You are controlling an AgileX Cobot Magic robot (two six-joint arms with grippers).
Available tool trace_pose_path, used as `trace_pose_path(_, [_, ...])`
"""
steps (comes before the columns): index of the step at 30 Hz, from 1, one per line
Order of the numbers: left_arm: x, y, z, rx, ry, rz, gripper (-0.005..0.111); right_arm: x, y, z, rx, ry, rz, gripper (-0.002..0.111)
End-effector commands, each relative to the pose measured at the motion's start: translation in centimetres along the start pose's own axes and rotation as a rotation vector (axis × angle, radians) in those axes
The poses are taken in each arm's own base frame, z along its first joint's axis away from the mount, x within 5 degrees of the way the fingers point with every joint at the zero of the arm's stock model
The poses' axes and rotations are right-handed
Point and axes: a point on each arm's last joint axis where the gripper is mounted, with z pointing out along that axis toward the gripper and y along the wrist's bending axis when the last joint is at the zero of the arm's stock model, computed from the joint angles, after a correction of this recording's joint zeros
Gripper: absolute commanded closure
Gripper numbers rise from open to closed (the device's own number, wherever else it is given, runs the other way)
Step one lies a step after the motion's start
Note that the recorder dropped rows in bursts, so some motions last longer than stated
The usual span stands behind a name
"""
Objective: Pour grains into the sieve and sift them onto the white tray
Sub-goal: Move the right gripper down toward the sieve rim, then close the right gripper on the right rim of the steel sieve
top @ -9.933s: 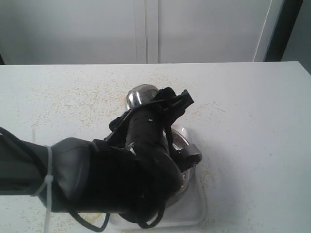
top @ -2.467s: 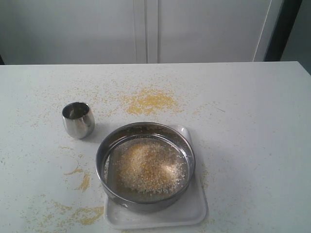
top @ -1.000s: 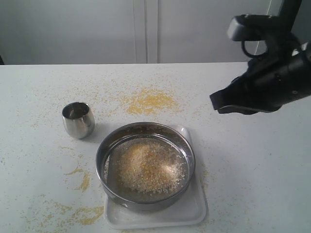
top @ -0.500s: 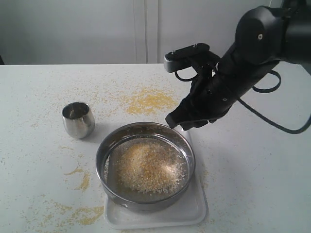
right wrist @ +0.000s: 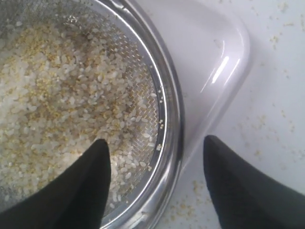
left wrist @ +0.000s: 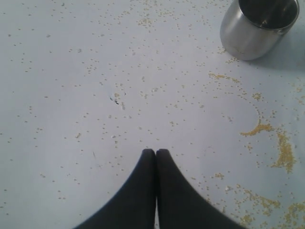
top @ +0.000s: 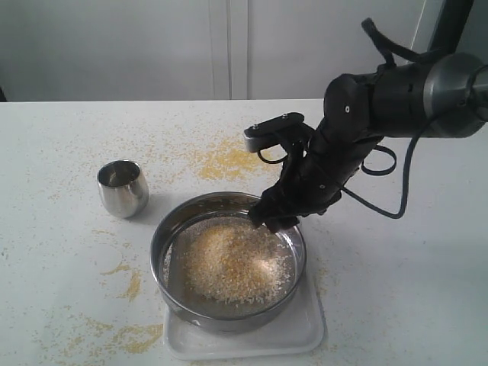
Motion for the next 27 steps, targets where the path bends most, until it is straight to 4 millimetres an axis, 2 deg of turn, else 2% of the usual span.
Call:
trace_pose_path(1, [0.2,0.1,-0.1,-0.002,0.002,-0.008,0.106,-0.3,0.1,0.8,0.004,-0.016,-0.017,0.054])
trace_pose_path(12, [0.2,0.1,-0.1,-0.002,0.002,-0.008,0.106,-0.2,-0.2,3.2,0.011,-0.007,-0.011,0.064])
trace_pose_path(17, [0.2,0.1,-0.1,-0.002,0.002,-0.008,0.106,-0.3,-0.3,3.4,0.016,-0.021,-0.012,0.067])
trace_pose_path(20, [0.2,0.1,-0.1,-0.002,0.002,-0.008,0.106,-0.4,-0.3,3.4,0.02,-0.033,-0.012,0.077])
trace_pose_path(23, [0.2,0.1,-0.1,-0.002,0.002,-0.008,0.106,-0.5,-0.3,3.4,0.022,-0.043,-0.012,0.093])
trace_pose_path(27, [0.2,0.1,-0.1,-0.002,0.002,-0.008,0.106,-0.7,-0.4,3.5,0.027,-0.063,-0.012,0.108])
